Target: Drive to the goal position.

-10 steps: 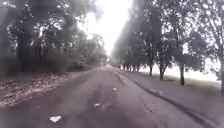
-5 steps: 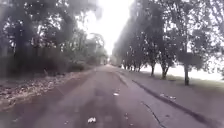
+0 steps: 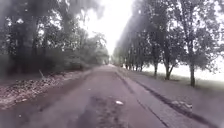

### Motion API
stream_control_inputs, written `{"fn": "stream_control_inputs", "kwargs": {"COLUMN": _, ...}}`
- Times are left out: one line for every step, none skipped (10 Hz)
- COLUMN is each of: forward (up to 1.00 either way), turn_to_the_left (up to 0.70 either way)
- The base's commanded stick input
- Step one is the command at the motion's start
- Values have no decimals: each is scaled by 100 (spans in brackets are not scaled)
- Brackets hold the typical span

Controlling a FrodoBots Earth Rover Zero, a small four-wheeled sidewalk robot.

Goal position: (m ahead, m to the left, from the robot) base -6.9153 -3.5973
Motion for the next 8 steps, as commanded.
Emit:
{"fn": "stream_control_inputs", "kwargs": {"forward": 0, "turn_to_the_left": 0}}
{"fn": "stream_control_inputs", "kwargs": {"forward": 0, "turn_to_the_left": 0}}
{"fn": "stream_control_inputs", "kwargs": {"forward": 0, "turn_to_the_left": 0}}
{"fn": "stream_control_inputs", "kwargs": {"forward": 0, "turn_to_the_left": 0}}
{"fn": "stream_control_inputs", "kwargs": {"forward": 0, "turn_to_the_left": 0}}
{"fn": "stream_control_inputs", "kwargs": {"forward": 0, "turn_to_the_left": 0}}
{"fn": "stream_control_inputs", "kwargs": {"forward": 0, "turn_to_the_left": 0}}
{"fn": "stream_control_inputs", "kwargs": {"forward": 0, "turn_to_the_left": 0}}
